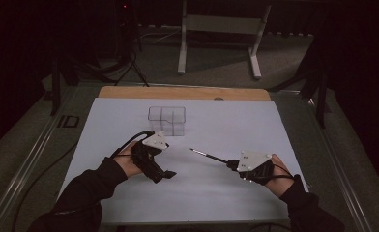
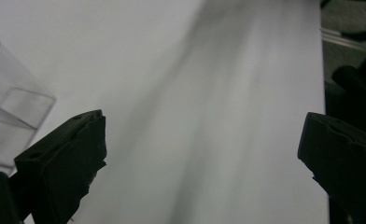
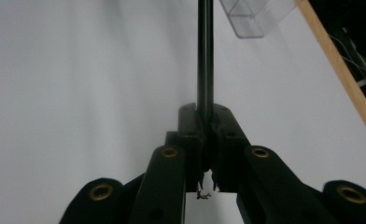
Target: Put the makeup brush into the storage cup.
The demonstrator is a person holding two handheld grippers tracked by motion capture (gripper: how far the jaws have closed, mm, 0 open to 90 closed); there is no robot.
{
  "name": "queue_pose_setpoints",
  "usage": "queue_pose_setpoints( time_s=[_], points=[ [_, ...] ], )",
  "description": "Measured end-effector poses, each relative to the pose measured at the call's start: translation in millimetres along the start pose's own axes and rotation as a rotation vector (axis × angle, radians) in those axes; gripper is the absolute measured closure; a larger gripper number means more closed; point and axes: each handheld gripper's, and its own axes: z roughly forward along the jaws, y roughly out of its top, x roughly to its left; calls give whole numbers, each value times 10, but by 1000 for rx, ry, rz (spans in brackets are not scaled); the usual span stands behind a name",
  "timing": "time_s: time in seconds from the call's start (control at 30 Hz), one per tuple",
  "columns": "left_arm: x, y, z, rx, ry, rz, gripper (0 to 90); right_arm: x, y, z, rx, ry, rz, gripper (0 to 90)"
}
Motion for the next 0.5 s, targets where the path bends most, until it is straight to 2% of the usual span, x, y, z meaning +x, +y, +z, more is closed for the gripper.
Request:
queue_pose_setpoints(
  time_s=[0.07,0.1,0.13,0.17,0.23,0.3,0.4,0.47,0.5],
  points=[
    [-9,-38,2,-21,5,-6,28,-25,5,-32,-16,3,31,839],
    [-9,-38,2,-21,5,-6,28,-25,5,-32,-16,3,31,839],
    [-27,-68,15,-17,3,-25,28,-33,9,-43,-24,5,49,838],
    [-32,-73,16,-17,1,-24,29,-49,36,-77,-35,10,93,839],
    [-60,-93,28,-22,11,-23,29,-55,64,-99,-46,16,124,839],
    [-87,-111,44,-30,1,-34,29,-69,86,-114,-62,21,160,839],
    [-120,-140,65,-42,5,-41,29,-76,118,-127,-84,11,218,839],
    [-155,-167,86,-46,19,-39,29,-67,134,-130,-108,5,264,838],
    [-172,-176,98,-32,31,-37,29,-61,139,-128,-117,-3,282,839]
  ],
)
